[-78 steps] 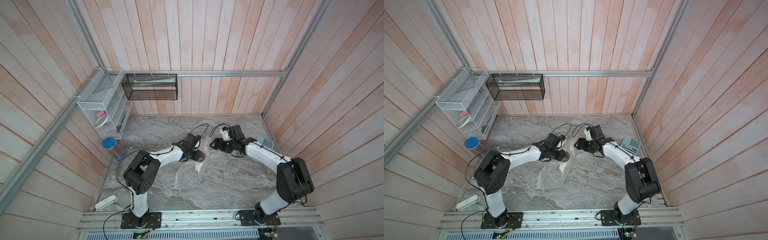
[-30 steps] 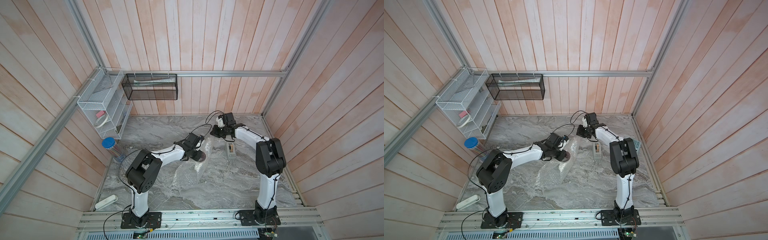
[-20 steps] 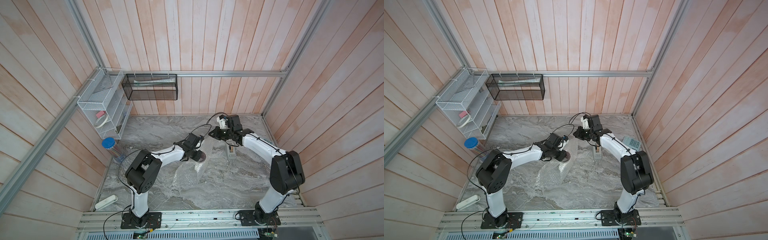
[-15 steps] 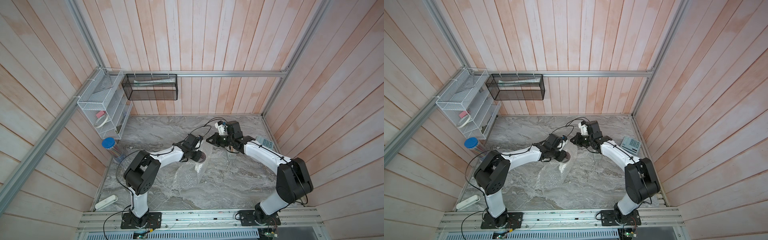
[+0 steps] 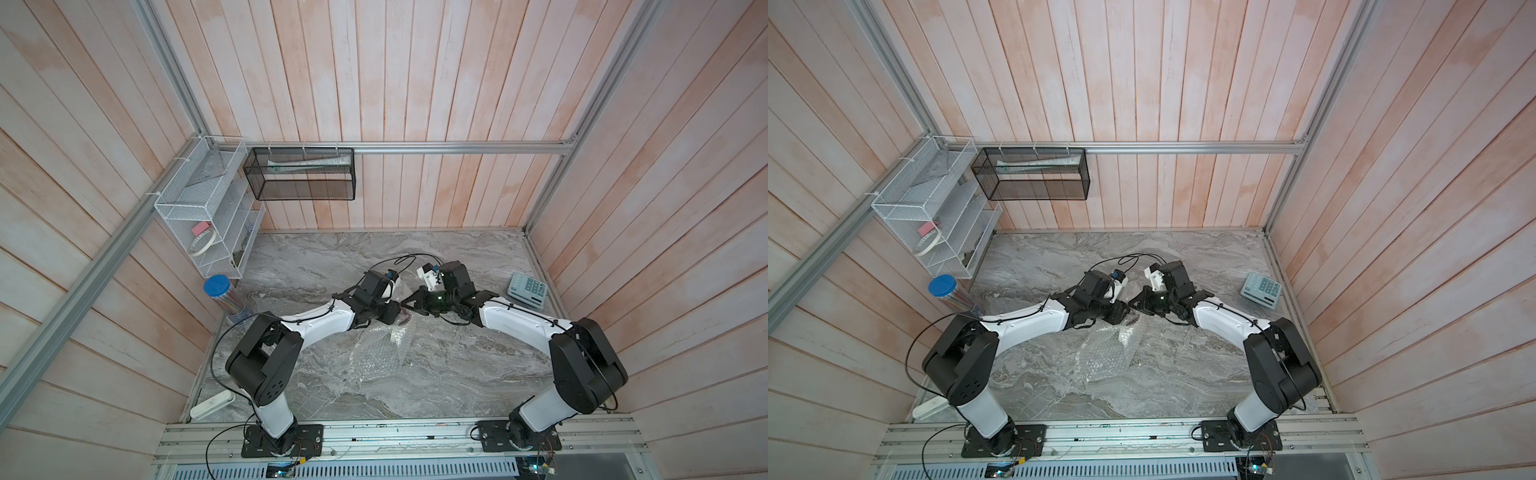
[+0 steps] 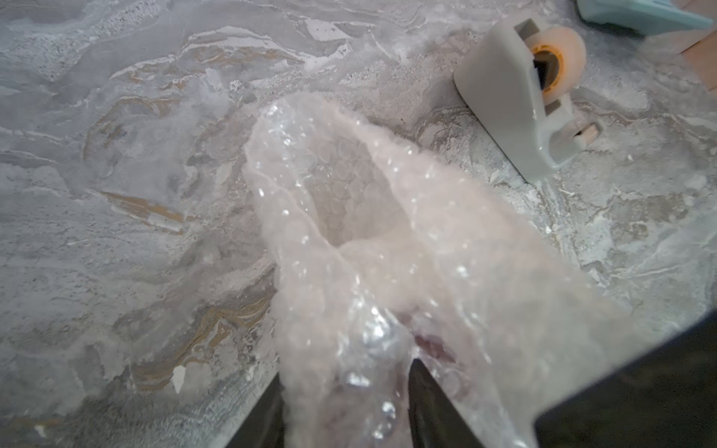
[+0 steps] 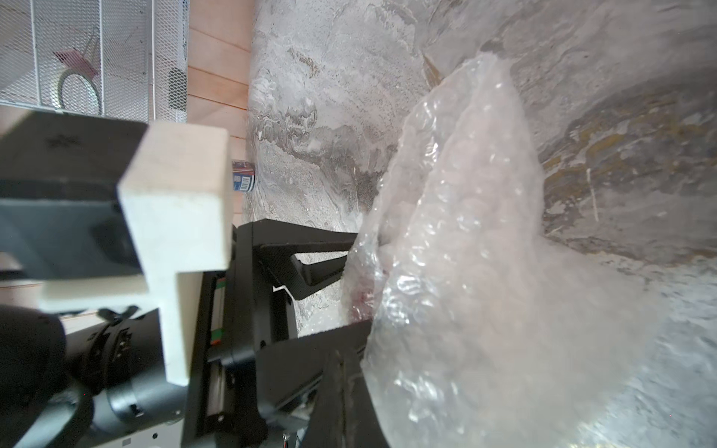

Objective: Wrap mugs in bubble wrap
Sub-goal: Wrap the mug in bubble wrap.

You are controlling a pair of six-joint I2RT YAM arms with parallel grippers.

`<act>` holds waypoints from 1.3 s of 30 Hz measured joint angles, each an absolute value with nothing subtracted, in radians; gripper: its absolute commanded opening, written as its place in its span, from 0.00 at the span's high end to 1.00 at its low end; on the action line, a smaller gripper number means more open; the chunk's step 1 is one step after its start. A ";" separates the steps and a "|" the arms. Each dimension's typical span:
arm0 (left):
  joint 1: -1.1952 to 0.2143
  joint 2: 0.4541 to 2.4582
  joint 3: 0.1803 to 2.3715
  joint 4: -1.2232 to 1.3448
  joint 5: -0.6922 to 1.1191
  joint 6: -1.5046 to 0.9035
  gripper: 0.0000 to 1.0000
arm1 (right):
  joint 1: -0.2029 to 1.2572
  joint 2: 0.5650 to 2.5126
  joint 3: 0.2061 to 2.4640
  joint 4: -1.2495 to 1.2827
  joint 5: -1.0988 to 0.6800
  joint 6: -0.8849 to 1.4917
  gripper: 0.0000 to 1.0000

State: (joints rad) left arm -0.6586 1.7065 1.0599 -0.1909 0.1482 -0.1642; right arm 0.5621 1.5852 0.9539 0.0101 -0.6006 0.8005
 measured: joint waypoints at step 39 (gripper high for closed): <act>-0.646 1.807 1.130 -0.169 0.159 -0.183 0.52 | 0.653 1.689 1.063 -0.228 -0.438 0.621 0.80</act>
